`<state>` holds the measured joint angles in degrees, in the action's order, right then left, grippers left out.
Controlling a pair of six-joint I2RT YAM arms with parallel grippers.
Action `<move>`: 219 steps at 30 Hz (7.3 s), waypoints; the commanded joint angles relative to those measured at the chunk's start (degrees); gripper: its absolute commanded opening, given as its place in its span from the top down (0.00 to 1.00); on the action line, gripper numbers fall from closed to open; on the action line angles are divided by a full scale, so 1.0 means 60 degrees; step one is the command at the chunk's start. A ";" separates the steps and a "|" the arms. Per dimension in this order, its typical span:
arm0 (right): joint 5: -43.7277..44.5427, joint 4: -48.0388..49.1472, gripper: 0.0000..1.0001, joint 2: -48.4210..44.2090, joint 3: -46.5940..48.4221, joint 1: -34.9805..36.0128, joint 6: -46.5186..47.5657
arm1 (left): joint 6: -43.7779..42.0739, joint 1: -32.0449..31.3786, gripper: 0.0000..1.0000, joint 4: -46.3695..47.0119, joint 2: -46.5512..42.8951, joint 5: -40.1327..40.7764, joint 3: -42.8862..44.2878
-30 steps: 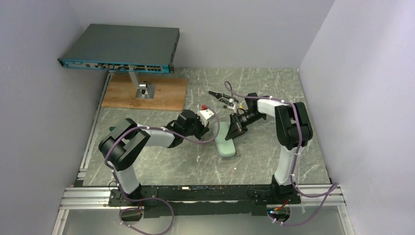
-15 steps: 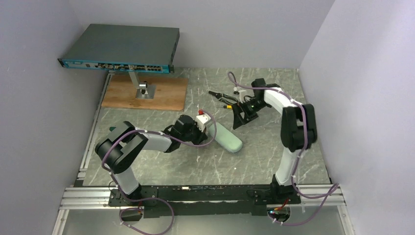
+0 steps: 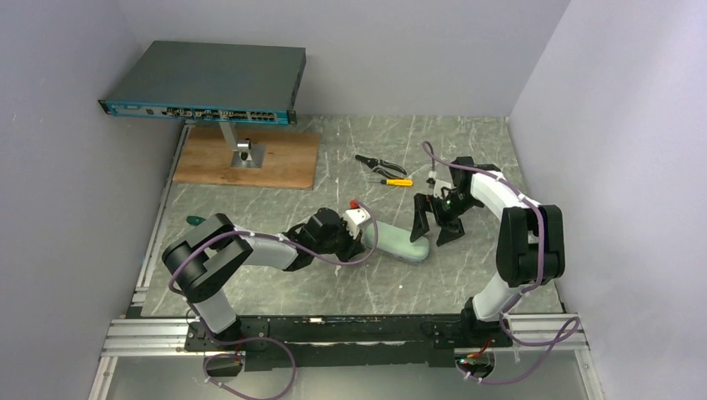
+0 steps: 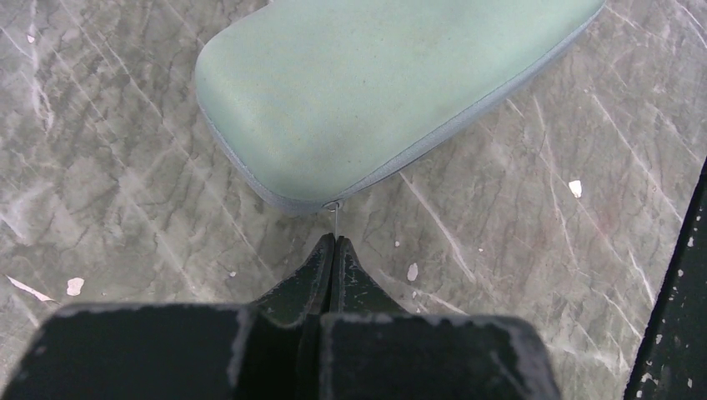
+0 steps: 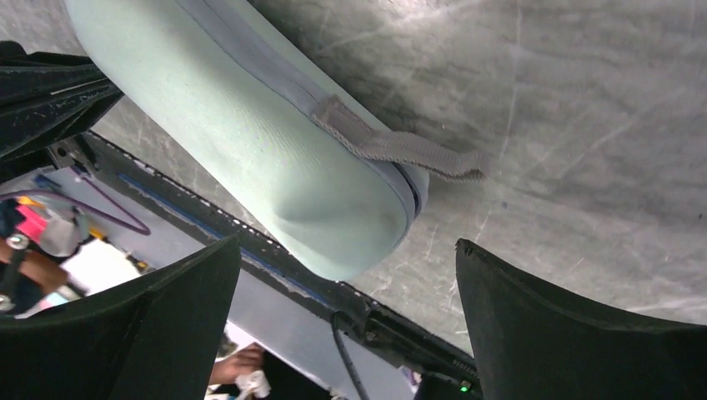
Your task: Open the umbrella
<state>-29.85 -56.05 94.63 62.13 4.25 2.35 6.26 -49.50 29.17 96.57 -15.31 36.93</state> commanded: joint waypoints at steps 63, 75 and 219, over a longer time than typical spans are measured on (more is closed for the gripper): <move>-0.1688 -0.1984 1.00 0.4545 0.2430 -0.0987 0.3777 | -0.2189 0.0678 0.55 0.1935 0.1760 -0.1330 0.0925; -0.1080 -0.1965 1.00 0.4763 0.2487 -0.1006 0.3832 | -0.1707 0.0854 1.00 0.1670 0.1097 -0.0995 0.0289; 0.0101 0.2854 0.68 -0.3254 -0.1010 0.3492 0.4053 | -0.7656 0.4311 0.02 -0.9927 -1.0155 -0.0142 0.1027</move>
<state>-36.86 -43.53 72.36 56.53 22.26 25.71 -37.23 -23.97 -28.75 36.47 -16.86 43.03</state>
